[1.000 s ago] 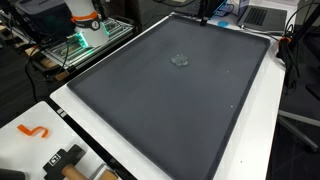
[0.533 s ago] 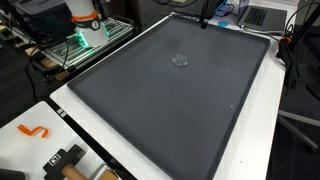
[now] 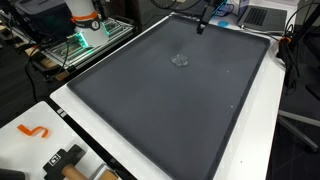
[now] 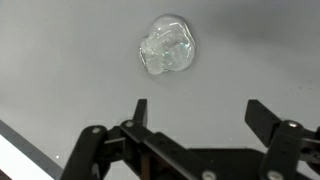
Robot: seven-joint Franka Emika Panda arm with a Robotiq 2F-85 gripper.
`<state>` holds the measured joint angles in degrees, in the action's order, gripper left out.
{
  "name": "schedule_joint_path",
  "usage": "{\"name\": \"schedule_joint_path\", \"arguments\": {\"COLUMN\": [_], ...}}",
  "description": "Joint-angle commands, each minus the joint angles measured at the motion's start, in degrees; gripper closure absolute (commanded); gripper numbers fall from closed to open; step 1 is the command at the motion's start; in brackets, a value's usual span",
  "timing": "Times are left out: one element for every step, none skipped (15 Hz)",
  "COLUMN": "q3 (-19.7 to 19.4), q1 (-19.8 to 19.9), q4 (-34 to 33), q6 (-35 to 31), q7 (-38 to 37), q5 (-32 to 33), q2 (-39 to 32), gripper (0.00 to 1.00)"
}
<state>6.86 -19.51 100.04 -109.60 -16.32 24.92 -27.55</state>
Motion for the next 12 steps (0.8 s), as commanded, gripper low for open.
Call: {"name": "schedule_joint_path", "arguments": {"q3": [-1.36,-1.48,-1.66,-1.78,-1.94,-2.13,-2.27,-2.44,-2.57,-2.71,-2.85,-2.96], "q1": [-1.90,-2.06,-2.28,-2.40,-2.53,-2.63,-2.72,-2.80,-2.88,-2.92,-2.96,-2.97], "q4": [-2.99,-3.45,-3.81,-4.30,-4.73,-4.97,-5.35,-5.77,-6.09,-6.38,-6.71,-7.05], "q6": [2.75,3.14,3.33,3.55,3.73,3.69,3.80,3.92,3.97,4.05,4.15,4.25], "q7": [-3.63,-4.11,-4.62,-5.03,-5.40,-5.85,-6.09,-6.49,-6.85,-7.21,-7.51,-7.86], "q5": [1.60,1.53,1.62,1.54,1.52,1.51,1.46,1.34,1.29,1.16,1.10,0.95], "q2": [-2.67,-3.10,-3.47,-3.86,-4.23,-4.50,-4.76,-5.07,-5.33,-5.53,-5.72,-5.90], "gripper": [0.00,0.00,0.00,0.00,0.00,0.00,0.00,0.00,0.00,0.00,0.00,0.00]}}
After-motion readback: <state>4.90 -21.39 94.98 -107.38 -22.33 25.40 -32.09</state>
